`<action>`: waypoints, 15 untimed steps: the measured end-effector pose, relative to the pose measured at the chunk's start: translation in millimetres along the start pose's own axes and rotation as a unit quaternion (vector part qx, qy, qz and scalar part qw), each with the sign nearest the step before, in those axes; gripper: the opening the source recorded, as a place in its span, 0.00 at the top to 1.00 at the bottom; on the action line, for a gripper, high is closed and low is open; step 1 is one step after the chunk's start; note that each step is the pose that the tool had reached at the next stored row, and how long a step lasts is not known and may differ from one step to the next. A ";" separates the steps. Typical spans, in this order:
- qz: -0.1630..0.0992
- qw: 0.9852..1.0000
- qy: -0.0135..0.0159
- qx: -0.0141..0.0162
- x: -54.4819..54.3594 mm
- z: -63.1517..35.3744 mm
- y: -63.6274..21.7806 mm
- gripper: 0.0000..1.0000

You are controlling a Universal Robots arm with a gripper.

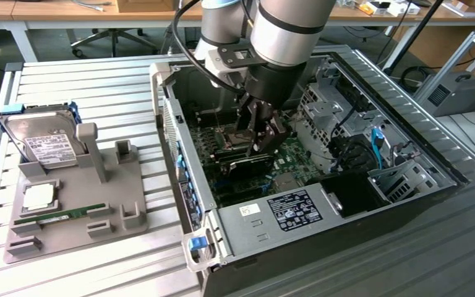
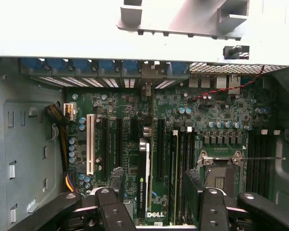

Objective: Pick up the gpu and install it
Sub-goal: 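Press down on the gpu until it lock into place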

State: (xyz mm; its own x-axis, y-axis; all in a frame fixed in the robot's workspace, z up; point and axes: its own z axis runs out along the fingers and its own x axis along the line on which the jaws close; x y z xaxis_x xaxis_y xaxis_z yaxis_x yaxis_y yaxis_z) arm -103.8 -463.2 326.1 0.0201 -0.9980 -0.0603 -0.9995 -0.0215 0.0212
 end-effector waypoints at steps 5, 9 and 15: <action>0.000 1.000 0.000 0.000 0.0 0.0 0.0 0.38; 0.000 1.000 0.000 0.000 0.0 0.0 0.0 0.53; 0.000 1.000 0.000 0.000 0.0 0.0 0.0 0.83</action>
State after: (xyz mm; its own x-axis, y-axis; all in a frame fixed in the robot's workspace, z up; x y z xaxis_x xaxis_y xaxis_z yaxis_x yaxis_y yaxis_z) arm -103.8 -463.2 326.1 0.0201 -0.9980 -0.0603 -0.9995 -0.0215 0.0212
